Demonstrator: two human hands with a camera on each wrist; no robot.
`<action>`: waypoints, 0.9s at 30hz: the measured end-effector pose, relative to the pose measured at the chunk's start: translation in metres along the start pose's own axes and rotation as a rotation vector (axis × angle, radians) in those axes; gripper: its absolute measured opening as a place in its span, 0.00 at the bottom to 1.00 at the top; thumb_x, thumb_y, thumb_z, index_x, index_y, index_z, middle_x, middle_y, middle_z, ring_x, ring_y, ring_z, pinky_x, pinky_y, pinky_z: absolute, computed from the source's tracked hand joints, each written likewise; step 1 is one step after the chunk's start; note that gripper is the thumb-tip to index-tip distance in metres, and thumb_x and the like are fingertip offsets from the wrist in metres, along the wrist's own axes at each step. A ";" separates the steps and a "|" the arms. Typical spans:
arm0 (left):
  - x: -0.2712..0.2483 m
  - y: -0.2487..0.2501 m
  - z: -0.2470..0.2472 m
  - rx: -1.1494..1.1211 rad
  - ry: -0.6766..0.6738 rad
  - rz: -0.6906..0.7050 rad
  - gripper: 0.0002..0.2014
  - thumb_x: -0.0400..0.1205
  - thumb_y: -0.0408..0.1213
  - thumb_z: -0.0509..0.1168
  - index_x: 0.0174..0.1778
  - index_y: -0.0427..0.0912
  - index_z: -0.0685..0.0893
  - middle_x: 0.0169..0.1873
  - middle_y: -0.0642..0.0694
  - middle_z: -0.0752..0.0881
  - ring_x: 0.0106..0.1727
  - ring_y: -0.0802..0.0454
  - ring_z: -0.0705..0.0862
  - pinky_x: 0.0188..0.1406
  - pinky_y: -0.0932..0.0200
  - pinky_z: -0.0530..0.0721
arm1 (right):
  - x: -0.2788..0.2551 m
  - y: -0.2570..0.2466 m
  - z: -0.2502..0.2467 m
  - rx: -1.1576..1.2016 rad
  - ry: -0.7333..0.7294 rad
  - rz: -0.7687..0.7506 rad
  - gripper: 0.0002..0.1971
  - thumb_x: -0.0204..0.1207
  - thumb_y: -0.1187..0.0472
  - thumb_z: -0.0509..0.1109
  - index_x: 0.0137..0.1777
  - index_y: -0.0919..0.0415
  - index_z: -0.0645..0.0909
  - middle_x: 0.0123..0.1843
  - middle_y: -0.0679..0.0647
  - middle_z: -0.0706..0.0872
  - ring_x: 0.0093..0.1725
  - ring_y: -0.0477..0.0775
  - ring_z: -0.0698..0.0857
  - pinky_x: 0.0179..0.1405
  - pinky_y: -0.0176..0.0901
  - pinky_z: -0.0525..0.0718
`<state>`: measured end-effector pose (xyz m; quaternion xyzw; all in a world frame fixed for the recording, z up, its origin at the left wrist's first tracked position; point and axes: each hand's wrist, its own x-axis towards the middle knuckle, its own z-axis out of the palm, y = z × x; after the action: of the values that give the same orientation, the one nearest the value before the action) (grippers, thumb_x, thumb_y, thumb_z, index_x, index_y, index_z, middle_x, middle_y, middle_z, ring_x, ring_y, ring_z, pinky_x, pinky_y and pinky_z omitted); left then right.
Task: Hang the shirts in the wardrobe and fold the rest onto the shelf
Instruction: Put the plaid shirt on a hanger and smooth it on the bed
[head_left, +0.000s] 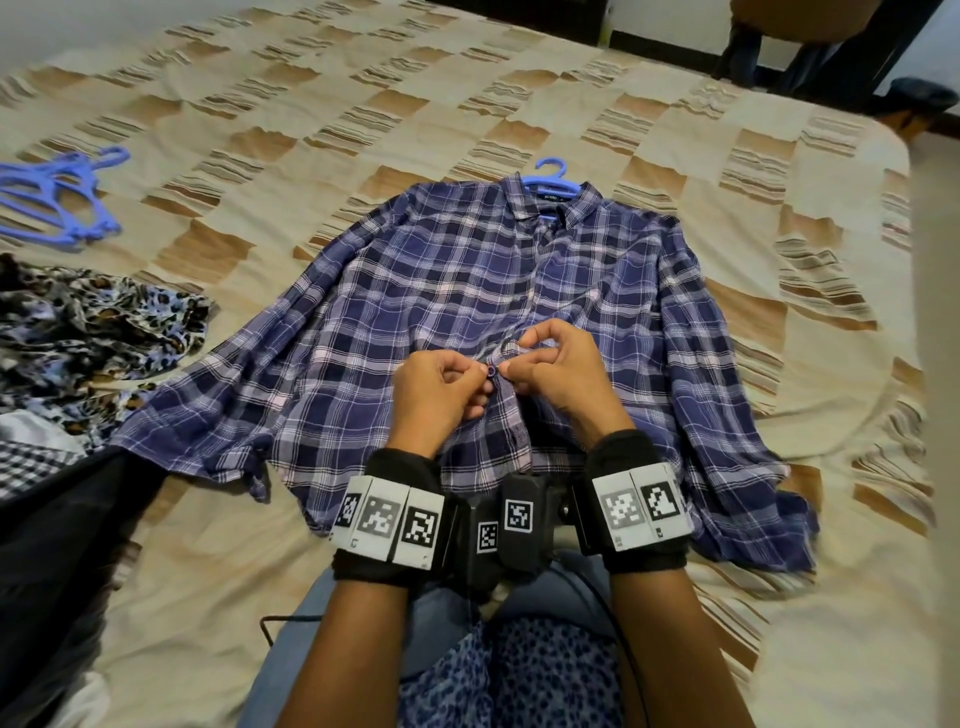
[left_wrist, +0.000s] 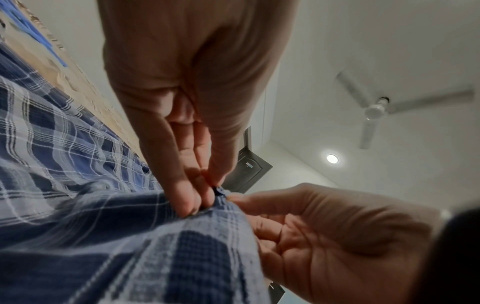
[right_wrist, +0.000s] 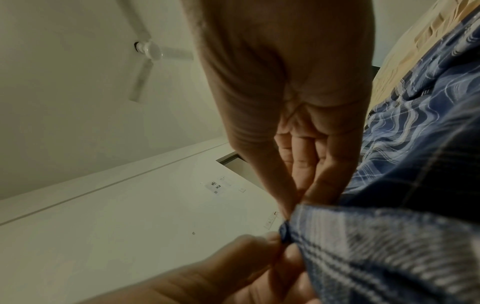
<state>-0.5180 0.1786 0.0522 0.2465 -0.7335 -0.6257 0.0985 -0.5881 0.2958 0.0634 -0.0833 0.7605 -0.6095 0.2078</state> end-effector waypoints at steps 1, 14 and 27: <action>0.001 0.000 0.000 0.013 -0.031 -0.019 0.06 0.80 0.28 0.67 0.37 0.39 0.83 0.30 0.44 0.86 0.29 0.52 0.84 0.28 0.63 0.86 | 0.000 -0.001 0.000 0.003 0.004 -0.001 0.14 0.69 0.75 0.75 0.42 0.59 0.74 0.29 0.55 0.85 0.28 0.49 0.82 0.37 0.46 0.85; 0.008 -0.007 0.001 0.234 0.030 -0.090 0.08 0.75 0.31 0.67 0.31 0.45 0.82 0.24 0.49 0.80 0.32 0.48 0.79 0.44 0.48 0.84 | 0.002 0.000 -0.002 -0.128 -0.078 -0.041 0.12 0.68 0.76 0.75 0.42 0.60 0.78 0.32 0.53 0.85 0.37 0.52 0.86 0.41 0.48 0.87; 0.011 -0.014 -0.014 0.377 0.075 -0.176 0.08 0.75 0.26 0.70 0.41 0.45 0.84 0.50 0.42 0.87 0.55 0.44 0.84 0.61 0.50 0.81 | 0.008 0.014 -0.006 -0.642 -0.014 0.163 0.10 0.66 0.61 0.81 0.35 0.53 0.81 0.43 0.55 0.88 0.49 0.59 0.88 0.54 0.58 0.86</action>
<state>-0.5181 0.1595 0.0400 0.3466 -0.8090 -0.4742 0.0230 -0.5960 0.3019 0.0495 -0.0877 0.9165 -0.3193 0.2242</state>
